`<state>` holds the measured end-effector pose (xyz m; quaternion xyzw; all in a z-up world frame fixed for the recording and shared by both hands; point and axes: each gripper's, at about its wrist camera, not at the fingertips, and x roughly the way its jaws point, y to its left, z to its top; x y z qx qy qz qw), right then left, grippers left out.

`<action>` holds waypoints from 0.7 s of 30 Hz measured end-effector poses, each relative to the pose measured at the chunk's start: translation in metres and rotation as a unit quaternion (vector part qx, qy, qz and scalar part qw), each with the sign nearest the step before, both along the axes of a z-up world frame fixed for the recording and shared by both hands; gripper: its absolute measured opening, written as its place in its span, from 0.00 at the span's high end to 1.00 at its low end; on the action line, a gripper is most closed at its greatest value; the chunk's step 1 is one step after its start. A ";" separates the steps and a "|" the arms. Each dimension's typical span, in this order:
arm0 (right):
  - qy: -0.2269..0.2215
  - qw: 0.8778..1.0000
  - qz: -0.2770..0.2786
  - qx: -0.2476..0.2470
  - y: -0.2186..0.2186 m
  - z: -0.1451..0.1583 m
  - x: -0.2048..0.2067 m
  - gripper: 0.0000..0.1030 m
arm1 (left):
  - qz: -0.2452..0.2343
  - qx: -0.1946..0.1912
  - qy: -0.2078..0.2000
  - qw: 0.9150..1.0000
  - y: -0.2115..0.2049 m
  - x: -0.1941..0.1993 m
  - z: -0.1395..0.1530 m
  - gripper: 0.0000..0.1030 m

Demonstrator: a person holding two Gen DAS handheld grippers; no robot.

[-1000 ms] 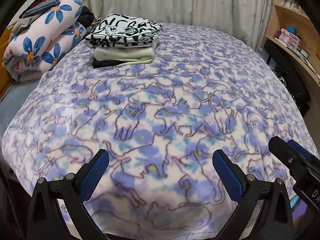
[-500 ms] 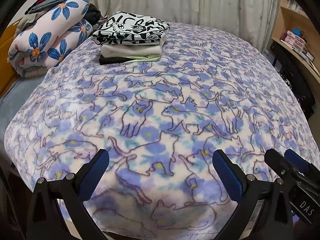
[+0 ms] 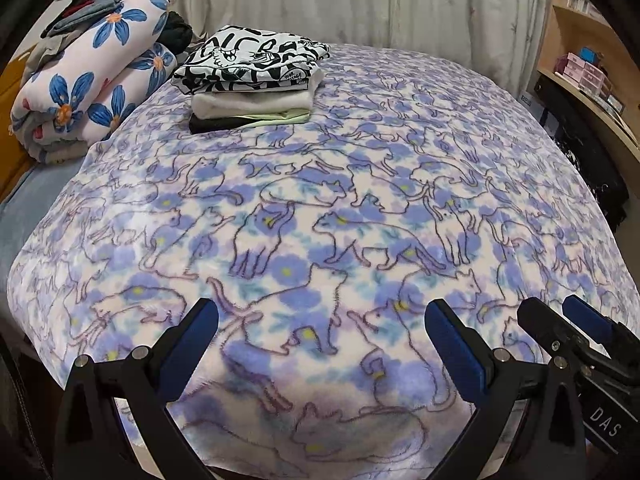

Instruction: Fold large clothes

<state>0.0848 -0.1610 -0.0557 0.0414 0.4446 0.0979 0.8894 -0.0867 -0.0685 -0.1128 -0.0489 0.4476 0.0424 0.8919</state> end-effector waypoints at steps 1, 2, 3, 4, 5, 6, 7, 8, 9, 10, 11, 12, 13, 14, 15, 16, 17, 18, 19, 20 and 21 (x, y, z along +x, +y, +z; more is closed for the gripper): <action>0.000 1.000 0.000 0.000 0.000 0.000 0.000 0.25 | 0.000 0.000 0.000 1.000 0.000 0.000 0.000 0.01; 0.000 1.000 0.000 -0.001 0.000 0.000 0.000 0.25 | -0.001 -0.001 0.001 1.000 0.000 0.000 0.000 0.01; 0.000 1.000 -0.001 0.000 0.000 0.000 0.000 0.25 | -0.001 -0.002 0.002 1.000 0.000 0.000 0.000 0.01; 0.000 1.000 0.000 0.001 0.000 0.000 0.000 0.25 | 0.000 -0.003 0.003 1.000 -0.001 0.001 -0.001 0.01; 0.001 1.000 0.000 0.000 0.000 0.000 0.000 0.25 | 0.000 -0.002 0.003 1.000 0.000 0.000 0.000 0.01; 0.001 1.000 -0.001 0.000 0.000 0.000 0.000 0.25 | -0.001 -0.001 0.001 1.000 0.000 0.000 0.000 0.01; 0.001 1.000 -0.001 0.001 0.000 0.000 0.001 0.25 | -0.001 -0.001 0.002 1.000 0.000 0.001 0.000 0.01; 0.002 1.000 0.000 0.001 0.000 0.000 0.001 0.25 | 0.000 -0.002 0.002 1.000 0.000 0.001 0.000 0.01; 0.003 1.000 -0.001 0.001 0.000 0.000 0.001 0.25 | 0.000 -0.002 0.003 1.000 0.000 0.001 -0.001 0.01; 0.002 1.000 -0.001 0.001 0.000 -0.001 0.001 0.25 | 0.000 -0.002 0.004 1.000 0.000 0.001 -0.001 0.01; 0.002 1.000 -0.001 0.001 0.000 -0.001 0.001 0.25 | -0.001 -0.003 0.005 1.000 0.001 0.001 -0.002 0.01; 0.002 1.000 -0.001 0.001 0.000 -0.001 0.002 0.25 | -0.001 -0.004 0.005 1.000 0.001 0.001 -0.002 0.01; 0.002 1.000 0.000 0.001 0.000 -0.001 0.002 0.25 | -0.001 -0.004 0.005 1.000 0.001 0.001 -0.003 0.01; 0.002 1.000 -0.001 0.001 0.000 -0.002 0.002 0.25 | -0.001 -0.003 0.005 1.000 0.001 0.001 -0.003 0.01; 0.002 1.000 0.000 0.001 -0.001 -0.001 0.002 0.25 | -0.001 -0.003 0.004 1.000 0.001 0.001 -0.002 0.01; 0.003 1.000 -0.001 0.002 -0.001 -0.002 0.002 0.25 | -0.001 -0.002 0.005 1.000 0.001 0.001 -0.003 0.01; 0.003 1.000 0.000 0.001 -0.001 -0.002 0.002 0.25 | 0.000 -0.002 0.005 1.000 0.000 0.001 -0.002 0.01; 0.003 1.000 0.001 0.001 -0.001 -0.002 0.002 0.25 | 0.000 -0.002 0.005 1.000 0.000 0.001 -0.003 0.01; 0.003 1.000 0.001 0.001 -0.001 -0.002 0.002 0.25 | -0.001 -0.002 0.006 1.000 0.000 0.001 -0.003 0.01; 0.003 1.000 0.000 0.002 -0.002 -0.002 0.002 0.25 | -0.002 -0.003 0.006 1.000 0.002 0.001 -0.004 0.01; 0.004 1.000 0.000 0.002 -0.002 -0.003 0.002 0.25 | -0.002 -0.002 0.006 1.000 0.001 0.001 -0.004 0.01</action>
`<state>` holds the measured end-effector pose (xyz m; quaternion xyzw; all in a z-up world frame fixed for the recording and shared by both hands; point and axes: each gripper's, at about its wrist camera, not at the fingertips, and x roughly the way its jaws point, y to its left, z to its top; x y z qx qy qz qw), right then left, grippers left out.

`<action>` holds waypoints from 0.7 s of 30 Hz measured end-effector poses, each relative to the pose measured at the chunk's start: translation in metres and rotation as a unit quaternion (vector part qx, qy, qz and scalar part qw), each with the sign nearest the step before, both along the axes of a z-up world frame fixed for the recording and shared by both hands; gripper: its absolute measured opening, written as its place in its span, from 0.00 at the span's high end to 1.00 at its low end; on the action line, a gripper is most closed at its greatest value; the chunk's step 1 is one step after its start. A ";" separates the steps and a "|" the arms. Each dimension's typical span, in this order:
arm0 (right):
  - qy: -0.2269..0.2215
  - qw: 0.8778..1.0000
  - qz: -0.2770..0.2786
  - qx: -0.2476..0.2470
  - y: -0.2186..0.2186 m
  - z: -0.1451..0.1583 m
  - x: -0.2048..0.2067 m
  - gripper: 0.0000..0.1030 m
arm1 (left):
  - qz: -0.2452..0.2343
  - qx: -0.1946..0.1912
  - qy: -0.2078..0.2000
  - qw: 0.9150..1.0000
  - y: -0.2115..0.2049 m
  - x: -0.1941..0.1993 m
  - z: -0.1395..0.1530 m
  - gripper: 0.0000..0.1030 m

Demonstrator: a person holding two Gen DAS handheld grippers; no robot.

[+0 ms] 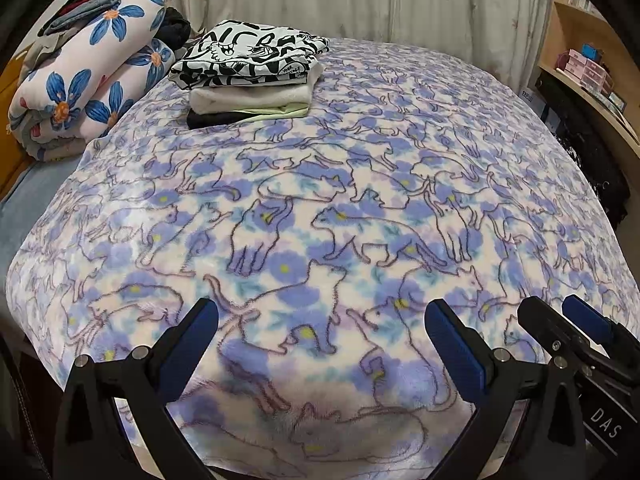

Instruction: Fold large clothes

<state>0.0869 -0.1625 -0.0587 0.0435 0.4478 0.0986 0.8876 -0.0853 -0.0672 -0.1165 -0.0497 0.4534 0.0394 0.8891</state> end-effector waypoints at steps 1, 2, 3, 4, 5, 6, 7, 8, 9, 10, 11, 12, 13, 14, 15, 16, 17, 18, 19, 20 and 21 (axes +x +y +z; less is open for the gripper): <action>0.000 1.000 0.000 -0.001 0.000 0.000 0.000 0.25 | 0.000 0.001 0.000 1.000 0.000 0.000 0.000 0.01; -0.001 1.000 0.000 -0.001 0.000 0.000 0.000 0.25 | 0.001 0.000 0.000 1.000 0.000 0.000 0.000 0.01; -0.001 1.000 0.001 -0.001 0.000 0.001 0.001 0.25 | 0.001 0.000 0.000 1.000 0.000 0.000 0.000 0.01; -0.001 1.000 0.001 -0.001 0.000 0.000 0.001 0.25 | 0.000 0.001 0.000 1.000 0.000 0.000 -0.001 0.01; 0.000 1.000 0.001 0.000 0.000 -0.001 0.001 0.25 | 0.002 0.001 0.000 1.000 -0.001 0.000 0.000 0.01; 0.000 1.000 0.001 0.000 -0.001 0.000 0.001 0.25 | 0.001 0.002 0.000 1.000 -0.001 0.000 0.000 0.01; 0.001 1.000 0.001 0.001 0.000 -0.001 0.001 0.25 | 0.001 0.002 -0.001 1.000 0.000 0.000 -0.001 0.01; 0.000 1.000 0.001 0.000 0.000 -0.001 0.001 0.25 | 0.002 0.001 0.000 1.000 -0.001 0.000 0.000 0.01; -0.001 1.000 0.001 0.000 -0.001 0.000 0.001 0.25 | 0.002 0.001 0.000 1.000 -0.001 0.001 0.000 0.01; 0.000 1.000 0.001 0.000 -0.001 -0.001 0.001 0.25 | 0.002 0.001 0.000 1.000 -0.001 0.001 -0.001 0.01; 0.000 1.000 0.001 0.000 -0.001 -0.001 0.001 0.25 | 0.001 0.001 0.000 1.000 -0.001 0.001 0.000 0.01; 0.000 1.000 0.002 0.000 -0.001 0.000 0.001 0.25 | 0.001 0.001 0.001 1.000 -0.001 0.001 0.000 0.01; 0.000 1.000 0.002 0.000 -0.001 0.000 0.001 0.25 | 0.002 0.001 0.001 1.000 -0.001 0.001 0.000 0.01; 0.000 1.000 0.002 0.000 -0.001 -0.001 0.001 0.25 | 0.002 0.001 0.000 1.000 -0.002 0.001 0.000 0.01; 0.001 1.000 0.002 0.001 -0.001 -0.001 0.002 0.25 | 0.002 0.002 0.000 1.000 -0.002 0.001 0.000 0.01; 0.000 1.000 0.002 0.001 -0.001 -0.001 0.002 0.25 | 0.002 0.002 0.000 1.000 -0.002 0.001 0.000 0.01; 0.001 1.000 0.002 0.000 -0.001 -0.001 0.002 0.25 | 0.002 0.002 0.000 1.000 -0.002 0.001 0.000 0.01; 0.001 1.000 0.002 0.000 -0.001 -0.001 0.002 0.25 | 0.001 0.003 0.001 1.000 -0.001 0.001 -0.001 0.01; 0.001 1.000 0.001 0.000 -0.001 -0.003 0.001 0.25 | 0.001 0.002 0.001 1.000 -0.001 0.001 -0.001 0.01; 0.001 1.000 0.002 0.001 -0.001 -0.003 0.001 0.25 | 0.000 0.002 0.001 1.000 -0.002 0.001 -0.001 0.01; 0.001 1.000 0.002 0.001 -0.002 -0.002 0.002 0.25 | 0.000 0.001 0.001 1.000 -0.001 0.001 -0.001 0.01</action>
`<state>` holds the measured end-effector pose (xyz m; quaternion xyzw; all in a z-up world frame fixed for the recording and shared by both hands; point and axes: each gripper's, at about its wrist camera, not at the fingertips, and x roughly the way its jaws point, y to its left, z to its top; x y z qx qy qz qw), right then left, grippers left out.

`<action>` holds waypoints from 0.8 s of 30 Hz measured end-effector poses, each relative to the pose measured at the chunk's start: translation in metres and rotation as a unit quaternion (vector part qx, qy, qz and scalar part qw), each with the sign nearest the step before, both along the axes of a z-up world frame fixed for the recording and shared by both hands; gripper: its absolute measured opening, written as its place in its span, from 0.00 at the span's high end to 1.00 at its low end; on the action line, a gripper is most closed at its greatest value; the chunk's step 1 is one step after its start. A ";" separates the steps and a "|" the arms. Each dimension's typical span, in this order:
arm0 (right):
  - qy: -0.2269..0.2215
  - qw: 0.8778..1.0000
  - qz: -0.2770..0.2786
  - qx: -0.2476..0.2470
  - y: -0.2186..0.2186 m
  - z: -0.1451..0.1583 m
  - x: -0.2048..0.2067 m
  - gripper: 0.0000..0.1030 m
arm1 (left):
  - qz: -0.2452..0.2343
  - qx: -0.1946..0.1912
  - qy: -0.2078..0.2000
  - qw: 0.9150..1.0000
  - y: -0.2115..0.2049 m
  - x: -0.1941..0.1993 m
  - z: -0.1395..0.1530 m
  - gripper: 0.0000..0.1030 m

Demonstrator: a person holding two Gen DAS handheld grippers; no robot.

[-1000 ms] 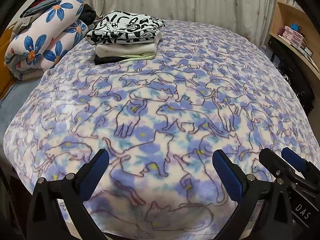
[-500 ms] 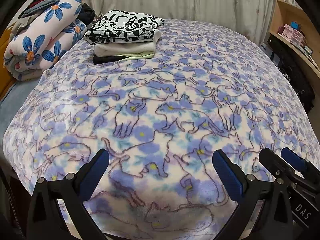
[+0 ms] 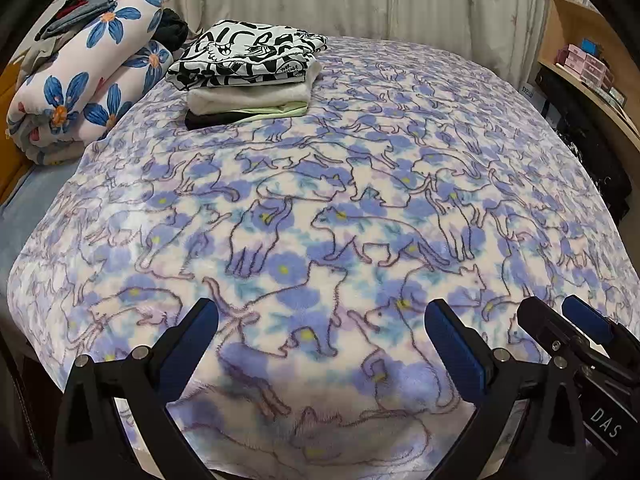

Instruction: Fold large clothes

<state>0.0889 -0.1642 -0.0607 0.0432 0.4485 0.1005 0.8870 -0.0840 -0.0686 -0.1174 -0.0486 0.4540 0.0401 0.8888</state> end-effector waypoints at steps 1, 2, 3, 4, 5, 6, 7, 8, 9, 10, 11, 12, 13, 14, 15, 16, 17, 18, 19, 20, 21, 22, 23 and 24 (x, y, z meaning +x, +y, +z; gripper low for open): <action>0.000 1.000 0.000 0.000 0.000 0.000 0.000 0.25 | 0.000 0.000 0.000 1.000 0.000 0.000 0.000 0.01; -0.001 1.000 0.000 0.000 0.000 -0.001 0.000 0.25 | 0.000 0.000 0.000 1.000 0.000 0.000 0.000 0.01; -0.001 1.000 0.000 0.000 0.000 -0.001 0.000 0.25 | -0.001 0.000 -0.001 1.000 0.000 0.001 -0.001 0.01; 0.000 1.000 0.000 0.000 -0.001 0.000 0.000 0.25 | -0.001 0.001 -0.001 1.000 0.000 0.001 -0.001 0.01; 0.000 1.000 0.000 0.000 0.000 -0.001 0.000 0.25 | -0.003 0.001 -0.001 1.000 0.000 0.002 -0.002 0.01; 0.000 1.000 0.001 0.000 0.000 -0.001 0.000 0.25 | -0.003 0.001 -0.001 1.000 0.000 0.002 -0.002 0.01; 0.000 1.000 0.001 0.001 -0.001 0.000 0.000 0.25 | -0.003 0.001 -0.002 1.000 -0.001 0.002 -0.002 0.01; 0.000 1.000 0.001 0.001 -0.001 -0.001 0.001 0.25 | -0.003 0.000 -0.002 1.000 0.000 0.002 -0.002 0.01; 0.000 1.000 0.001 0.001 -0.002 0.000 0.001 0.25 | -0.004 0.000 -0.002 1.000 0.000 0.003 -0.002 0.01; 0.000 1.000 0.001 0.001 -0.001 0.000 0.001 0.25 | -0.003 0.001 -0.002 1.000 -0.001 0.003 -0.002 0.01; 0.000 1.000 0.001 0.001 -0.001 -0.001 0.001 0.25 | -0.003 0.001 -0.001 1.000 -0.001 0.003 -0.002 0.01; 0.001 1.000 0.001 0.000 -0.001 -0.001 0.001 0.25 | -0.003 0.001 -0.001 1.000 0.000 0.003 -0.002 0.01; 0.001 1.000 0.001 0.000 -0.002 -0.001 0.001 0.25 | -0.003 0.001 -0.001 1.000 -0.001 0.003 -0.002 0.01; 0.002 1.000 0.002 0.000 -0.002 -0.001 0.001 0.25 | -0.003 0.001 0.000 1.000 -0.001 0.003 -0.002 0.01; 0.002 1.000 0.002 0.000 -0.002 -0.001 0.001 0.25 | -0.003 0.001 0.001 1.000 -0.001 0.003 -0.002 0.01; 0.002 1.000 0.001 0.000 -0.002 -0.001 0.001 0.25 | -0.003 0.001 0.002 1.000 0.000 0.003 -0.003 0.01; 0.002 1.000 0.001 0.000 -0.001 -0.001 0.001 0.25 | -0.004 0.001 0.003 1.000 0.000 0.004 -0.004 0.01; 0.001 1.000 0.001 0.000 -0.001 -0.001 0.001 0.25 | -0.005 0.001 0.003 1.000 0.000 0.004 -0.004 0.01; 0.001 1.000 0.002 0.000 -0.002 -0.001 0.001 0.25 | -0.005 0.001 0.003 1.000 0.000 0.004 -0.004 0.01; 0.001 1.000 0.002 0.001 -0.002 -0.001 0.002 0.25 | -0.006 0.002 0.004 1.000 0.000 0.005 -0.005 0.01; 0.002 1.000 0.002 0.001 -0.002 -0.002 0.002 0.25 | -0.006 0.002 0.004 1.000 0.000 0.005 -0.005 0.01; 0.002 1.000 0.002 0.001 -0.002 -0.002 0.002 0.25 | -0.006 0.003 0.005 1.000 0.001 0.005 -0.006 0.01; 0.003 1.000 0.002 0.002 -0.001 -0.002 0.002 0.25 | -0.008 0.004 0.005 1.000 0.001 0.005 -0.005 0.01; 0.002 1.000 0.001 0.001 -0.001 -0.001 0.002 0.25 | -0.008 0.004 0.005 1.000 0.001 0.004 -0.006 0.01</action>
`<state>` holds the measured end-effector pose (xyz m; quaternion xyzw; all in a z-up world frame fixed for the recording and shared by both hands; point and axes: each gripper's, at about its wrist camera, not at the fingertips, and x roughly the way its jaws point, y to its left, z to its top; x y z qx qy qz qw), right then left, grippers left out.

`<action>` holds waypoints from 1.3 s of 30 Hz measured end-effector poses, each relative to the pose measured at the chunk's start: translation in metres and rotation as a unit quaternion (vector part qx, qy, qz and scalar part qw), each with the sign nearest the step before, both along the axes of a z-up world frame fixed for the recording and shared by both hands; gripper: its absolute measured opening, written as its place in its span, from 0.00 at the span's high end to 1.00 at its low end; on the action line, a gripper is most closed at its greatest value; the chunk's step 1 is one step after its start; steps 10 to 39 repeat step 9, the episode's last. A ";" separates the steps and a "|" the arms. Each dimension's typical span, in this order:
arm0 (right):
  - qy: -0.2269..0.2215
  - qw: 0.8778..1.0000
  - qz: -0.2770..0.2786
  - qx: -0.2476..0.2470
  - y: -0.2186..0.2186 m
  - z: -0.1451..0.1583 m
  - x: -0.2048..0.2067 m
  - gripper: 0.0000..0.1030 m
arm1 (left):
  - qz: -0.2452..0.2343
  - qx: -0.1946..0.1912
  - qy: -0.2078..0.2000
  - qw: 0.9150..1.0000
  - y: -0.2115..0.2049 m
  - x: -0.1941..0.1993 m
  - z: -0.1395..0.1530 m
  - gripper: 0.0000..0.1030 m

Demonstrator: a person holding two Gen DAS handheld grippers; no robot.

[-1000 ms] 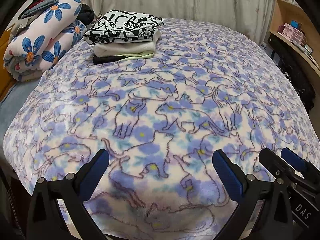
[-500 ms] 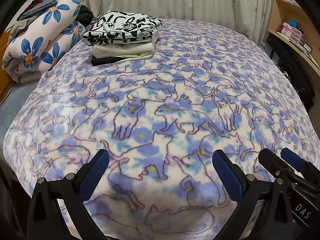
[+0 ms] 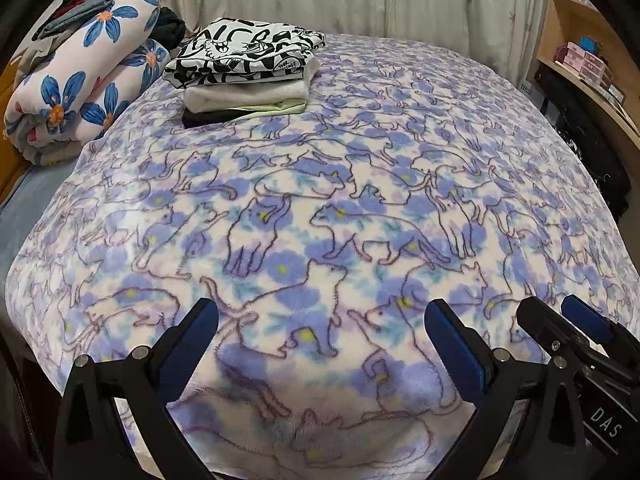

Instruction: Fold large clothes

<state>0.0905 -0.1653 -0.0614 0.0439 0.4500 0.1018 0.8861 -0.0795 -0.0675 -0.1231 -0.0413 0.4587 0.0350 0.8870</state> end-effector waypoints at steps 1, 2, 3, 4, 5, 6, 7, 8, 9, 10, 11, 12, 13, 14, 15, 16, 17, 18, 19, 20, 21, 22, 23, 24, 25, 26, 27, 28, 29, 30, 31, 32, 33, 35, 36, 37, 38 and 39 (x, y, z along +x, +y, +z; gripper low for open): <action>0.000 1.000 0.000 0.000 0.000 -0.001 0.000 0.25 | 0.000 0.000 0.000 1.000 0.000 0.000 0.000 0.01; 0.000 1.000 0.000 -0.001 0.000 -0.001 0.000 0.25 | 0.000 0.000 0.000 1.000 0.000 0.000 0.000 0.01; 0.000 1.000 0.000 -0.002 0.000 -0.001 0.000 0.25 | 0.001 -0.001 0.000 1.000 -0.001 0.000 0.000 0.01; 0.000 1.000 0.000 -0.001 0.000 -0.001 0.000 0.25 | 0.000 -0.001 0.001 1.000 -0.001 0.000 0.000 0.01; 0.001 1.000 0.001 0.000 -0.001 -0.001 0.000 0.25 | 0.000 -0.001 0.001 1.000 -0.001 0.000 0.000 0.01; 0.001 1.000 0.001 0.000 -0.001 -0.002 0.001 0.25 | 0.000 -0.002 0.002 1.000 0.001 0.000 -0.001 0.01; 0.001 1.000 0.001 0.000 -0.001 -0.001 0.001 0.25 | -0.001 -0.003 0.003 1.000 0.002 0.000 -0.002 0.01; 0.002 1.000 0.001 0.000 0.000 -0.001 0.001 0.25 | -0.001 -0.003 0.005 1.000 0.003 0.000 -0.002 0.01; 0.001 1.000 0.001 0.000 0.000 -0.001 0.001 0.25 | -0.001 -0.004 0.006 1.000 0.004 0.000 -0.003 0.01; 0.001 1.000 0.001 0.000 0.000 -0.001 0.001 0.25 | -0.001 -0.004 0.006 1.000 0.004 0.000 -0.003 0.01; 0.001 1.000 0.001 0.000 0.000 -0.001 0.001 0.25 | -0.001 -0.004 0.006 1.000 0.004 0.000 -0.003 0.01; 0.001 1.000 0.001 0.000 0.000 -0.001 0.001 0.25 | -0.001 -0.004 0.006 1.000 0.004 0.000 -0.003 0.01; 0.001 1.000 0.001 0.000 0.000 -0.001 0.001 0.25 | -0.001 -0.004 0.006 1.000 0.004 0.000 -0.003 0.01; 0.001 1.000 0.001 0.000 0.000 -0.001 0.001 0.25 | -0.001 -0.004 0.006 1.000 0.004 0.000 -0.003 0.01; 0.001 1.000 0.001 0.000 0.000 -0.001 0.001 0.25 | -0.001 -0.004 0.006 1.000 0.004 0.000 -0.003 0.01; 0.001 1.000 0.001 0.000 0.000 -0.001 0.001 0.25 | -0.001 -0.004 0.006 1.000 0.004 0.000 -0.003 0.01; 0.001 1.000 0.001 0.000 0.000 -0.001 0.001 0.25 | -0.001 -0.004 0.006 1.000 0.004 0.000 -0.003 0.01; 0.001 1.000 0.001 0.000 0.000 -0.001 0.001 0.25 | -0.001 -0.004 0.006 1.000 0.004 0.000 -0.003 0.01; 0.001 1.000 0.001 0.000 0.000 -0.001 0.001 0.25 | -0.001 -0.004 0.006 1.000 0.004 0.000 -0.003 0.01; 0.001 1.000 0.001 0.000 0.000 -0.001 0.001 0.25 | -0.001 -0.004 0.006 1.000 0.004 0.000 -0.003 0.01; 0.001 1.000 0.001 0.000 0.000 -0.001 0.001 0.25 | -0.001 -0.004 0.006 1.000 0.004 0.000 -0.003 0.01; 0.001 1.000 0.001 0.000 0.000 -0.001 0.001 0.25 | -0.001 -0.004 0.006 1.000 0.004 0.000 -0.003 0.01; 0.001 1.000 0.001 0.000 0.000 -0.001 0.001 0.25 | -0.001 -0.004 0.006 1.000 0.004 0.000 -0.003 0.01; 0.001 1.000 0.001 0.000 0.000 -0.001 0.001 0.25 | -0.001 -0.004 0.006 1.000 0.004 0.000 -0.003 0.01; 0.001 1.000 0.001 0.000 0.000 -0.001 0.001 0.25 | -0.001 -0.004 0.006 1.000 0.004 0.000 -0.003 0.01; 0.001 1.000 0.001 0.000 0.000 -0.001 0.001 0.25 | -0.001 -0.004 0.006 1.000 0.004 0.000 -0.003 0.01; 0.001 1.000 0.001 0.000 0.000 -0.001 0.001 0.25 | -0.001 -0.004 0.006 1.000 0.004 0.000 -0.003 0.01; 0.001 1.000 0.001 0.000 0.000 -0.001 0.001 0.25 | -0.001 -0.004 0.006 1.000 0.004 0.000 -0.003 0.01; 0.001 1.000 0.001 0.000 0.000 -0.001 0.001 0.25 | -0.001 -0.004 0.006 1.000 0.004 0.000 -0.003 0.01; 0.001 1.000 0.001 0.000 0.000 -0.001 0.001 0.25 | -0.001 -0.004 0.006 1.000 0.004 0.000 -0.003 0.01; 0.001 1.000 0.001 0.000 0.000 -0.001 0.001 0.25 | -0.001 -0.004 0.006 1.000 0.004 0.000 -0.003 0.01; 0.001 1.000 0.001 0.000 0.000 -0.001 0.001 0.25 | -0.001 -0.004 0.006 1.000 0.004 0.000 -0.003 0.01; 0.001 1.000 0.001 0.000 0.000 -0.001 0.001 0.25 | -0.001 -0.004 0.006 1.000 0.004 0.000 -0.003 0.01; 0.001 1.000 0.001 0.000 0.000 -0.001 0.001 0.25 | -0.001 -0.004 0.006 1.000 0.004 0.000 -0.003 0.01; 0.001 1.000 0.001 0.000 0.000 -0.001 0.001 0.25 | -0.001 -0.004 0.006 1.000 0.004 0.000 -0.003 0.01; 0.001 1.000 0.001 0.000 0.000 -0.001 0.001 0.25 | -0.001 -0.004 0.006 1.000 0.004 0.000 -0.003 0.01; 0.001 1.000 0.001 0.000 0.000 -0.001 0.001 0.25 | -0.001 -0.004 0.006 1.000 0.004 0.000 -0.003 0.01; 0.001 1.000 0.001 0.000 0.000 -0.001 0.001 0.25 | -0.001 -0.004 0.006 1.000 0.004 0.000 -0.003 0.01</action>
